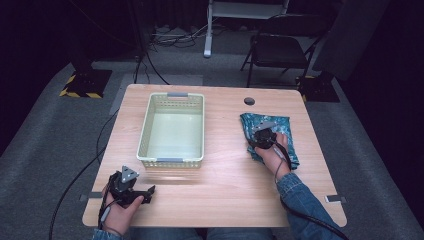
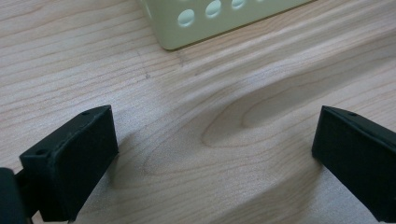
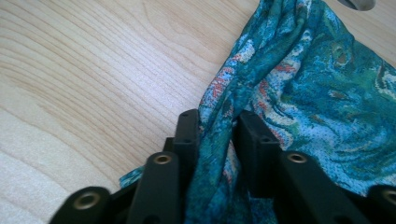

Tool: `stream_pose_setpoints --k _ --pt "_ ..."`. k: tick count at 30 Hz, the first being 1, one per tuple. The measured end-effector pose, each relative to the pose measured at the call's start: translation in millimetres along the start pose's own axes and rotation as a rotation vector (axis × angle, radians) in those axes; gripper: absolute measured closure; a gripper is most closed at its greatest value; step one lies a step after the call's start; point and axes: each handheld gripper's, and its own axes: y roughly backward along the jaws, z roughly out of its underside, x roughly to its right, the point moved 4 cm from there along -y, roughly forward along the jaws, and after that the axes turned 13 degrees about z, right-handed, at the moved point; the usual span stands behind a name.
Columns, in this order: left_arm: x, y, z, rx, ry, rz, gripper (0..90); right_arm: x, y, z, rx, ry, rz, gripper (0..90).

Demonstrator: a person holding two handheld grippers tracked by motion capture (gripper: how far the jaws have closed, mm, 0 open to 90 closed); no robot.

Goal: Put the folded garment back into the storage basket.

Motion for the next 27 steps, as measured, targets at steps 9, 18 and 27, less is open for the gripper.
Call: stream_pose_setpoints --k 9,18,27 --pt "0.0 0.0 0.0 0.000 0.000 0.000 0.3 -2.4 0.6 -2.6 -0.032 0.020 0.041 80.5" --pt "0.0 0.0 0.0 0.000 0.000 0.000 0.3 1.8 3.4 -4.8 -0.045 -0.044 0.023 82.0" --pt "0.0 0.0 0.0 0.000 0.000 0.001 0.4 21.4 28.8 -22.9 0.002 -0.088 0.054 82.6"
